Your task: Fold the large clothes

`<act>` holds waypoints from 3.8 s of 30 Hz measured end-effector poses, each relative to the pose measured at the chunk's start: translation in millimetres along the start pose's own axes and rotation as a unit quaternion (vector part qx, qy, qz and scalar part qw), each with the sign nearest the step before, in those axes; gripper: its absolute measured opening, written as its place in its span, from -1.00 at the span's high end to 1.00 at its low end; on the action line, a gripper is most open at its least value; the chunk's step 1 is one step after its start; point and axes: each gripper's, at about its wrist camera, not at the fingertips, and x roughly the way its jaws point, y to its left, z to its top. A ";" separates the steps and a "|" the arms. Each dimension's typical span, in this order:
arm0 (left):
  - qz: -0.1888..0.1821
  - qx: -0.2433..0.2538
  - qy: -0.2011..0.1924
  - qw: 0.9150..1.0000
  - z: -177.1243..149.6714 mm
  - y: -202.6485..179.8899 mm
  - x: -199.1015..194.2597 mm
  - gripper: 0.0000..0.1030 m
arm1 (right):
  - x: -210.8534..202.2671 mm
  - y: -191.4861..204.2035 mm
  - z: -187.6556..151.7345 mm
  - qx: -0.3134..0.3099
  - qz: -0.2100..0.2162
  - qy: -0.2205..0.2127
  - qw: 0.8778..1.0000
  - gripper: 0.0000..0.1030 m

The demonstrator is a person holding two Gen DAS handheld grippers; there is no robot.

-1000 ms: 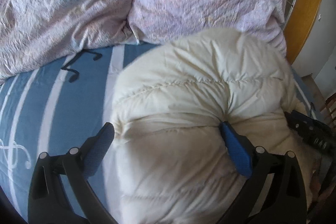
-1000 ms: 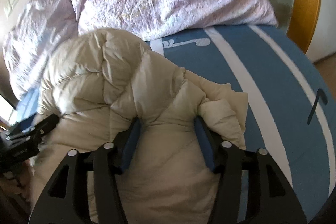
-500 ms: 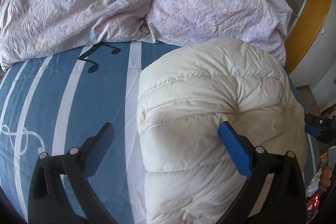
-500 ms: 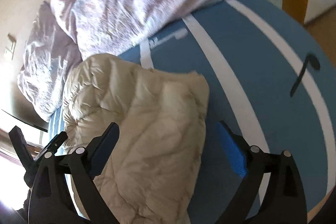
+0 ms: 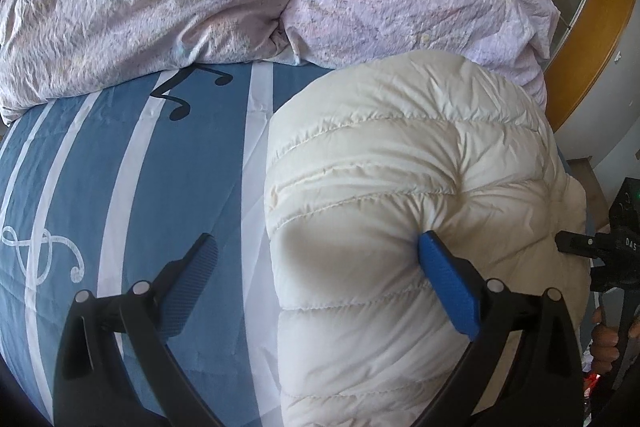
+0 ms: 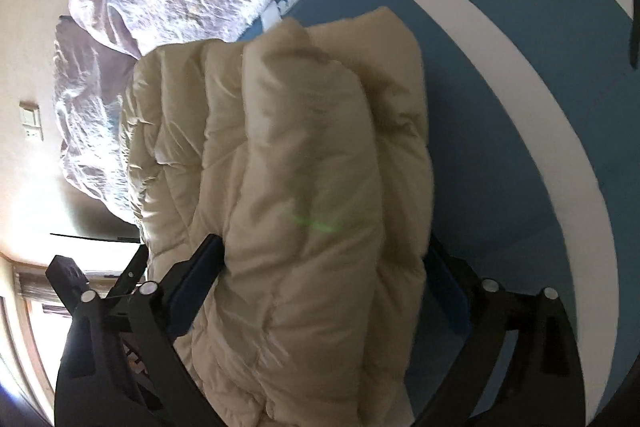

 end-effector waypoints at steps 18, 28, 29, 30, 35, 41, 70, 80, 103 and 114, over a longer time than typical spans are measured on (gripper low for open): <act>-0.076 -0.071 0.012 0.995 -2.3 40.9 -6.2 -0.83 | 21.7 24.5 8.3 -0.012 0.075 -0.005 0.997 0.41; -0.131 -0.073 0.049 0.988 -4.7 46.7 6.0 -0.82 | 31.6 31.7 20.0 -0.014 0.066 0.002 0.998 0.43; -0.134 -0.075 0.052 0.987 -4.4 46.9 8.4 -0.82 | 29.6 30.0 19.5 -0.015 0.065 0.003 0.998 0.43; -0.138 -0.076 0.054 0.986 -4.5 46.8 10.3 -0.82 | 29.1 29.0 18.6 -0.015 0.064 0.004 0.998 0.43; -0.157 -0.078 0.073 0.982 -5.4 42.2 23.1 -0.83 | 31.5 33.8 22.9 -0.011 0.063 0.009 0.998 0.43; -0.170 -0.084 0.091 0.978 -8.1 34.2 38.1 -0.76 | 32.9 31.0 25.9 -0.004 0.064 0.012 0.998 0.42; -0.149 -0.044 0.025 0.987 2.9 19.5 15.5 0.43 | 35.5 31.4 37.8 -0.012 0.067 0.009 0.998 0.42; -0.132 -0.055 -0.004 0.990 19.5 46.3 5.3 0.50 | 53.1 72.8 53.0 -0.043 0.068 0.014 0.997 0.48; -0.056 -0.097 -0.042 0.993 52.3 157.9 -2.5 0.51 | 136.0 156.6 68.9 -0.125 0.068 0.068 0.988 0.51; -0.038 -0.093 -0.032 0.994 52.0 157.6 7.3 0.34 | 131.7 154.2 61.3 -0.121 0.032 0.063 0.990 0.18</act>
